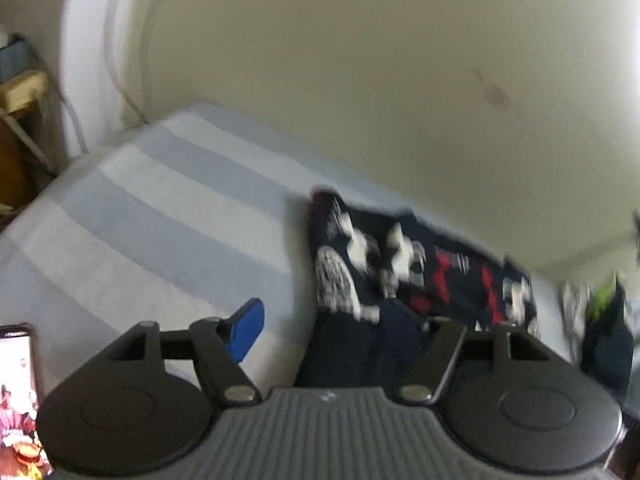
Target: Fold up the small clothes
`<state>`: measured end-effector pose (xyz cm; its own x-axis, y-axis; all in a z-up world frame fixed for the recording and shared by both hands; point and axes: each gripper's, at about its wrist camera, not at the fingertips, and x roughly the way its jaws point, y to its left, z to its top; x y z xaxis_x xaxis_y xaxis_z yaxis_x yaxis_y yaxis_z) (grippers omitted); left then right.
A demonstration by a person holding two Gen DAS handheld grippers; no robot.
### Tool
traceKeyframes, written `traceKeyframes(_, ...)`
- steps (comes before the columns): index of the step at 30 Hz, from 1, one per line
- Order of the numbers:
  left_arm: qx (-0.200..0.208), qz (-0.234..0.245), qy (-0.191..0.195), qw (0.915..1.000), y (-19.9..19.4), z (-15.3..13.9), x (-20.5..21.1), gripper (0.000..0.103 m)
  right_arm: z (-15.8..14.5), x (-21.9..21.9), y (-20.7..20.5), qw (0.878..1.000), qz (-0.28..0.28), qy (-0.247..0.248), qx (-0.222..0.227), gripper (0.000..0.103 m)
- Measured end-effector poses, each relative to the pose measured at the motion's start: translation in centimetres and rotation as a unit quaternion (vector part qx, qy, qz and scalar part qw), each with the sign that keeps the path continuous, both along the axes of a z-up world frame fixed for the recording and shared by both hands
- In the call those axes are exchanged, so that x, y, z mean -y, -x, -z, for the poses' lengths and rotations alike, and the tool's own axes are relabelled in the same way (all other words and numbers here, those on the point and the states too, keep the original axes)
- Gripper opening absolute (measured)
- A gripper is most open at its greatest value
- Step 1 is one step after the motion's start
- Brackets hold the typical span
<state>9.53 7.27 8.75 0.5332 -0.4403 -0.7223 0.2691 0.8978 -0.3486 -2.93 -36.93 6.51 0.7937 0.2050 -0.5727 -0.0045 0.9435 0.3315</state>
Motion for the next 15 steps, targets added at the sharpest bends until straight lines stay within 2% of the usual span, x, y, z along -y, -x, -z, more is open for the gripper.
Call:
traceKeyframes(3, 0.002, 0.009, -0.046, 0.9989, 1.7, 2.0, 0.0, 0.075, 1.6, 0.1, 1.8, 1.0, -0.017, -0.01, -0.007, 0.052)
traceKeyframes(7, -0.015, 0.047, -0.058, 0.9971, 3.7, 3.9, 0.3, 0.075, 3.4, -0.2, 3.6, 0.999, -0.035, -0.039, -0.011, 0.053)
traceKeyframes(9, -0.011, 0.058, -0.079, 0.9952, 4.6, 4.5, 1.0, 0.067, 3.6, -0.6, 4.0, 0.997, -0.041, -0.058, -0.006, 0.053)
traceKeyframes(10, -0.011, 0.062, -0.09, 0.994, 4.7, 4.7, 1.6, 0.05, 3.5, -1.0, 4.1, 0.997, -0.045, -0.063, -0.005, 0.051)
traceKeyframes(11, -0.012, 0.068, -0.1, 0.9926, 4.9, 5.0, 2.1, 0.024, 3.3, -1.3, 4.3, 0.997, -0.047, -0.063, -0.005, 0.025)
traceKeyframes(12, -0.015, 0.077, -0.102, 0.9918, 5.0, 5.2, 2.2, 0.02, 3.1, -1.5, 4.5, 0.997, -0.051, -0.061, -0.006, 0.008)
traceKeyframes(15, -0.001, 0.077, -0.115, 0.9903, 5.5, 4.7, 2.4, 0.017, 2.5, -2.3, 6.1, 0.999, -0.041, -0.031, 0.004, 0.007)
